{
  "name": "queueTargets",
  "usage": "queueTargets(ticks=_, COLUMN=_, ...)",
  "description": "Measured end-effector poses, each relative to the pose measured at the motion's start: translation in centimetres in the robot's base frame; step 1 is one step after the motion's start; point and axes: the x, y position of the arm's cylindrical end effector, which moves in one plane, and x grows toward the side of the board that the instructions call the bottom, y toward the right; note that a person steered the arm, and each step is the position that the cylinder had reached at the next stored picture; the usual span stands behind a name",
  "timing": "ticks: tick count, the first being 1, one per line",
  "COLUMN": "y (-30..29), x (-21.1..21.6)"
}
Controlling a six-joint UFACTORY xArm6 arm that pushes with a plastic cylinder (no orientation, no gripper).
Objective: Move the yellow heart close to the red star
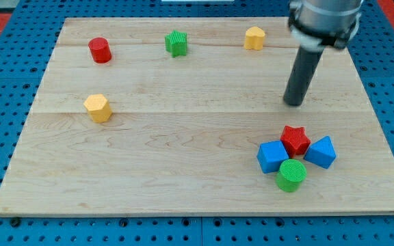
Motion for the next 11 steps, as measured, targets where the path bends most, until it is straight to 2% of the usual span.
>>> queueTargets(ticks=1, y=5.7, x=-7.0)
queueTargets(ticks=2, y=3.2, x=-14.9)
queueTargets(ticks=3, y=-5.2, x=-17.2)
queueTargets(ticks=4, y=-11.4, x=-10.0)
queueTargets(ticks=5, y=-14.8, x=-4.3)
queueTargets(ticks=6, y=-15.9, x=-0.7)
queueTargets(ticks=7, y=-13.4, x=5.1)
queueTargets(ticks=8, y=-9.6, x=7.2)
queueTargets(ticks=9, y=-8.3, x=5.0)
queueTargets(ticks=10, y=-8.9, x=7.5)
queueTargets(ticks=11, y=-10.4, x=2.3)
